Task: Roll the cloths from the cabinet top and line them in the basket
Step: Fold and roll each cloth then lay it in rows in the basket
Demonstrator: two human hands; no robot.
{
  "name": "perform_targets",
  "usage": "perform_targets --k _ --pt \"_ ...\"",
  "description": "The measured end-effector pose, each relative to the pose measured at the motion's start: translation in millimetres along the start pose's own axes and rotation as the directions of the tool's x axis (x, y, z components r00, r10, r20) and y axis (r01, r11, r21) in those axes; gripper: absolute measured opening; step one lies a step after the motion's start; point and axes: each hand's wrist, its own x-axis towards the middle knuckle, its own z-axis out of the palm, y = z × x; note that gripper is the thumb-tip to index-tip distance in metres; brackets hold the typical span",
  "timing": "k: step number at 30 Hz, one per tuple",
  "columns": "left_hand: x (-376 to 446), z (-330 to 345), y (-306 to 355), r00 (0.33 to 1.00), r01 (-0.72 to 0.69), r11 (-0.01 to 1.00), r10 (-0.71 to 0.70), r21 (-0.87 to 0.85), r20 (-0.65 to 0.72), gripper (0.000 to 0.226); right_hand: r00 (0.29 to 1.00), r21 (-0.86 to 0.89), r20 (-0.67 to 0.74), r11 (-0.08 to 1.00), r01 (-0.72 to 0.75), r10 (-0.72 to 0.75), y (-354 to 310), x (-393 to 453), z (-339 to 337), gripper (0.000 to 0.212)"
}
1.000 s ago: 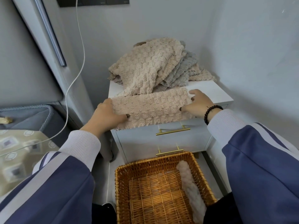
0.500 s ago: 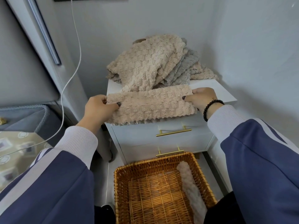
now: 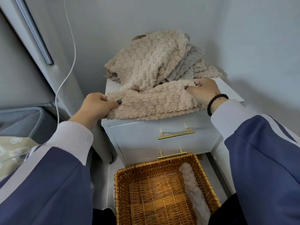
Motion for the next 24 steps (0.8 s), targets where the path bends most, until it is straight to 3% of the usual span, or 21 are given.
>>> perform_targets --k 2,4,8,14,21,24 --pt "-1 -4 0 0.999 0.011 1.0 -0.012 0.017 0.041 0.021 1.0 -0.023 0.012 1.0 0.006 -0.005 -1 -3 -4 0.05" --pt "-2 -8 -1 0.998 0.011 0.999 -0.014 0.042 0.066 0.023 0.998 -0.041 0.055 0.999 0.007 -0.005 0 -5 -6 0.049" --pt "-5 -12 -4 0.99 0.047 0.999 -0.045 -0.012 0.133 0.036 0.993 -0.032 0.12 0.999 0.026 -0.022 4 -7 -10 0.012" --pt "-10 -17 0 0.978 0.021 0.998 -0.009 -0.053 0.207 0.012 0.982 -0.18 0.145 0.973 0.147 -0.121 7 -10 -11 0.01" --pt "-19 -16 -2 0.975 -0.055 0.959 -0.009 0.279 0.222 0.021 0.979 -0.207 0.141 0.963 0.173 -0.146 8 -10 -10 0.013" --pt "-20 -15 -4 0.979 -0.075 0.96 0.019 0.27 0.205 0.029 0.98 -0.244 0.126 0.952 0.183 -0.156 12 -10 -8 0.01"
